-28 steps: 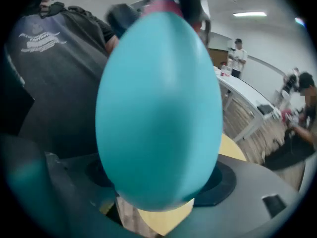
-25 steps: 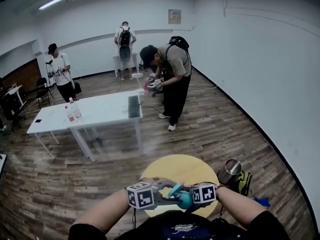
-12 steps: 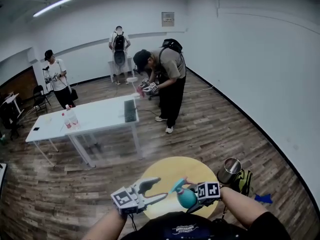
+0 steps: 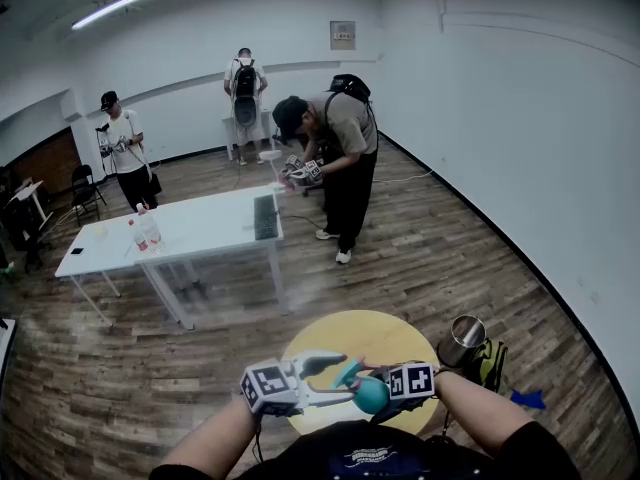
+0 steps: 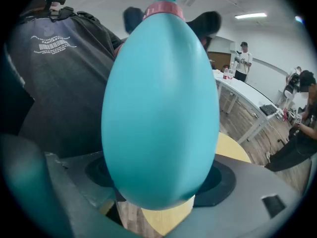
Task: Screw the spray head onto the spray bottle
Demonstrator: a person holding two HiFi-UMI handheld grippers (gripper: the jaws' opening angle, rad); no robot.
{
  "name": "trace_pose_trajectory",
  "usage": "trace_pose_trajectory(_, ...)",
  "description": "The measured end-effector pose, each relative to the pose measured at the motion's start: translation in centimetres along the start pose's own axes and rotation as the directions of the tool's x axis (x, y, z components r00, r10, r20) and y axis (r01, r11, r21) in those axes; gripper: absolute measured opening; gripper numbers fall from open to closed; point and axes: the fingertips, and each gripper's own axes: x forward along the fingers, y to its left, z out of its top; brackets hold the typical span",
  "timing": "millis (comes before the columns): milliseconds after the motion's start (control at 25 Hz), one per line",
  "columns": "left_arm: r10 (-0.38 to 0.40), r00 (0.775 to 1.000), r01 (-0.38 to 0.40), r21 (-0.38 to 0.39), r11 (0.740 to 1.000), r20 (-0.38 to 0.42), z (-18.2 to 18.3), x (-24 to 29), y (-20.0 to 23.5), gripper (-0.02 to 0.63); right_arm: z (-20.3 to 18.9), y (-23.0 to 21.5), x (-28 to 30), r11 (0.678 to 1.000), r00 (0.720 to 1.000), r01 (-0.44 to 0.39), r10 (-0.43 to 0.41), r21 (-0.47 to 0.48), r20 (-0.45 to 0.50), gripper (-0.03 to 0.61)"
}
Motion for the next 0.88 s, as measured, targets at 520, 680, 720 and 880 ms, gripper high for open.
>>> trace_pose_trajectory(520, -0.135, 0.953, 0.243, 0.417, 0.876, -0.272, -0.9, 2.0, -4.0, 0.198, 0.4, 1.2, 0.3, 0.992, 0.996, -0.078, 0.074, -0.098, -0.042, 0.423)
trace_pose_trajectory(680, 0.083, 0.996, -0.086, 0.075, 0.994, 0.037, -0.4, -1.5, 0.8, 0.285, -1.0, -1.0, -1.0, 0.999, 1.0, -0.021, 0.02, 0.028, 0.02, 0.423)
trace_pose_trajectory(720, 0.155, 0.982, -0.152, -0.033, 0.988, 0.11, -0.5, -3.1, 2.2, 0.291, -1.5, -1.6, -1.4, 0.998, 1.0, 0.003, -0.005, 0.057, 0.028, 0.423)
trace_pose_trajectory(880, 0.361, 0.893, -0.25, -0.369, 0.895, 0.27, -1.0, -8.3, 6.2, 0.301, -3.1, -4.0, -2.4, 0.987, 0.994, 0.105, -0.107, 0.124, 0.011, 0.423)
